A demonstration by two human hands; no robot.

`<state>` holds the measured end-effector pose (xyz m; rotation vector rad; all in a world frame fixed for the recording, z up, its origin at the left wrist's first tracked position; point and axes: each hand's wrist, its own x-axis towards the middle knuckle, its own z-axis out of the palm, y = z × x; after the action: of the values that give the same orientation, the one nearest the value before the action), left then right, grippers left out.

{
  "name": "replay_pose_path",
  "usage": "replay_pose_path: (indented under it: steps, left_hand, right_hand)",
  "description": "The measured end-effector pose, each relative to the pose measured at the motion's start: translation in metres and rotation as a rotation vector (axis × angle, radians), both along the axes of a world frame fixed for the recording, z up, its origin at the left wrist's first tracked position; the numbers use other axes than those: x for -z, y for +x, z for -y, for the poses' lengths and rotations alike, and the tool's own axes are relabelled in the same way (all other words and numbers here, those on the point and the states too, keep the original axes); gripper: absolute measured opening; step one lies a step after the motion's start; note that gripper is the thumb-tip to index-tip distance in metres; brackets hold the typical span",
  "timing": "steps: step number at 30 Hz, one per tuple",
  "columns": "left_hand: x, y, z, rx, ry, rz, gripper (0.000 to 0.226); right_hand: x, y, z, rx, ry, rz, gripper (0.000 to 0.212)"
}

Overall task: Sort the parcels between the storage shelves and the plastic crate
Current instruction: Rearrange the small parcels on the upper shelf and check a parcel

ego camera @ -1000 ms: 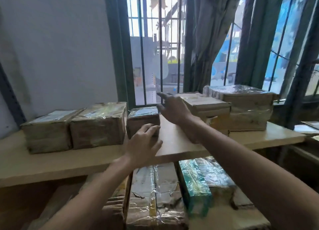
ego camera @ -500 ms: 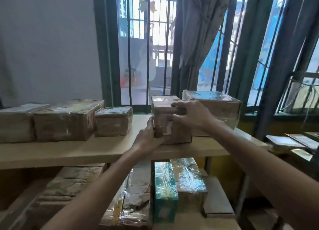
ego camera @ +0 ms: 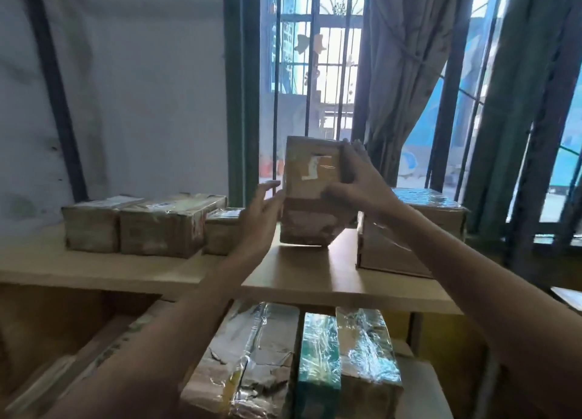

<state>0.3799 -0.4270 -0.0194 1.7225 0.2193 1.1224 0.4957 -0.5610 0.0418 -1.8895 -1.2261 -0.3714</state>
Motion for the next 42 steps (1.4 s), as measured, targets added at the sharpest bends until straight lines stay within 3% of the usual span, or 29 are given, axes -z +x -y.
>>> replay_pose_path:
  steps: [2,7,11,16,19,27,34,42]
  left_hand:
    - [0.003,-0.002,0.004,0.048,0.040,-0.047,0.023]
    - [-0.001,-0.005,0.005,0.086,0.020,0.059,0.043]
    - [-0.023,-0.004,0.005,0.069,0.097,0.054,0.053]
    - [-0.032,-0.014,0.000,0.150,0.229,0.028,0.063]
    - [-0.013,-0.017,-0.006,0.120,0.276,-0.119,0.084]
    - [0.029,-0.022,-0.031,0.345,0.030,-0.135,0.095]
    - [0.034,-0.038,-0.042,0.515,0.015,-0.200,0.096]
    - [0.048,-0.054,-0.012,0.627,-0.161,-0.074,0.096]
  right_hand:
    - [-0.004,0.003,-0.001,0.016,-0.039,0.016,0.085]
    - [-0.006,0.001,-0.002,-0.045,-0.047,0.096,0.106]
    - [-0.015,-0.004,0.001,0.023,0.249,0.141,0.078]
    - [-0.034,-0.009,0.005,-0.148,0.479,-0.156,0.058]
    - [-0.037,-0.011,0.002,-0.178,0.494,-0.211,0.047]
    - [-0.024,-0.027,-0.013,-0.199,0.505,-0.279,0.031]
    - [-0.020,-0.052,-0.015,-0.094,0.554,-0.370,0.030]
    - [0.004,-0.101,0.013,0.062,0.414,-0.296,0.058]
